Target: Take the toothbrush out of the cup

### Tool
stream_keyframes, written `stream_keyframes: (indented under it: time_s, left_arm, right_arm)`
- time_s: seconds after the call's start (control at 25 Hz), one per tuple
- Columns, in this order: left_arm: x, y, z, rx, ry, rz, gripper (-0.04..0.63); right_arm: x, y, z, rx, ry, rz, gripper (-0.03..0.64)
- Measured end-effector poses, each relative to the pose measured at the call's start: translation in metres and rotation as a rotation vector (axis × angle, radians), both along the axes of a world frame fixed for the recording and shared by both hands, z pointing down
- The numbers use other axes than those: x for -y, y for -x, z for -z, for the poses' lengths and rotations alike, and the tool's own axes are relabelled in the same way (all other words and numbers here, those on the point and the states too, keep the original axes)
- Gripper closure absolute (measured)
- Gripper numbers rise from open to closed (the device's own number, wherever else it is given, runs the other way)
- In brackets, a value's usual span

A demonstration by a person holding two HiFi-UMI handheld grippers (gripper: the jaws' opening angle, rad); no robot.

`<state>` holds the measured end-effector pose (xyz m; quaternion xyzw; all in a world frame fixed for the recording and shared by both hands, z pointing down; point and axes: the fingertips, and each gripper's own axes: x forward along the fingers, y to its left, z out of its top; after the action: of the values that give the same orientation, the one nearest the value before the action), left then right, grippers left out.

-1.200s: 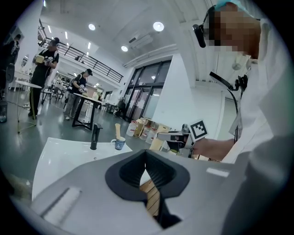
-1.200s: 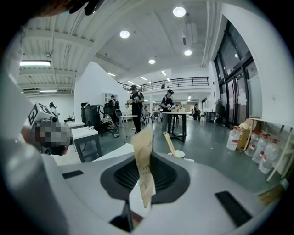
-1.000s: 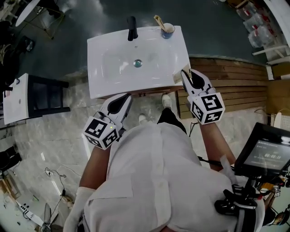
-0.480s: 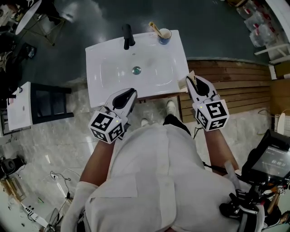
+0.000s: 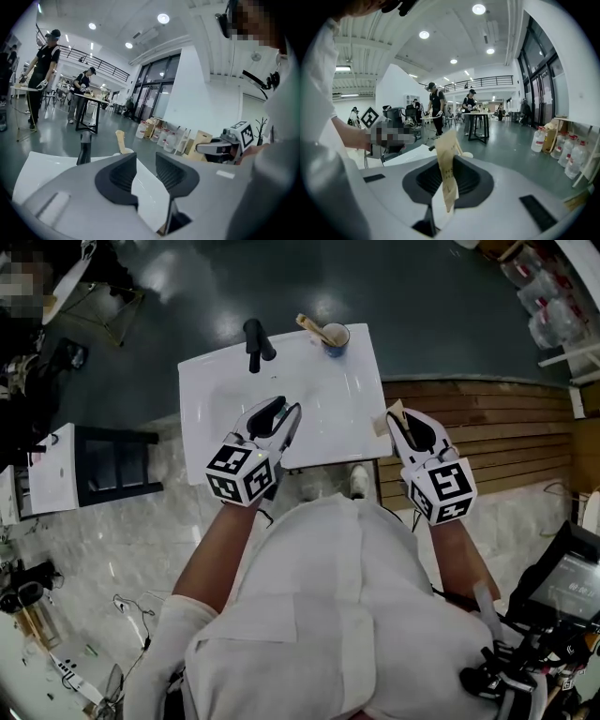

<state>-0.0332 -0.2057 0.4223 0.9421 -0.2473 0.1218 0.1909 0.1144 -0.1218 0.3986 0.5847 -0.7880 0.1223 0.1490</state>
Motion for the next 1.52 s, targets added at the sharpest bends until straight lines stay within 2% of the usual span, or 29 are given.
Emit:
stream_keyframes:
  time_s: [0.4,0.8,1.04,1.32,1.52]
  left_arm:
    - [0.075,-0.052,-0.021,0.036,0.026,0.132,0.437]
    - [0.138,-0.103,-0.057,0.062,0.063,0.288,0.394]
    - [0.161,-0.101,-0.071,0.061,0.080,0.346,0.364]
    - [0.180,-0.094,-0.083,0.077,0.113,0.422,0.364]
    - [0.187,-0.103,-0.086,0.072,0.119,0.444,0.367]
  right_arm:
    - [0.003,-0.034,-0.007,0.020,0.027,0.043,0.571]
    - [0.004,-0.094,-0.017,0.031,0.044,0.089,0.571]
    - [0.004,-0.096,-0.022,0.034,0.060,0.107,0.571]
    - [0.007,-0.100,-0.024,0.039,0.070,0.114,0.571]
    - [0.011,-0.118,-0.027,0.039,0.075,0.112,0.571]
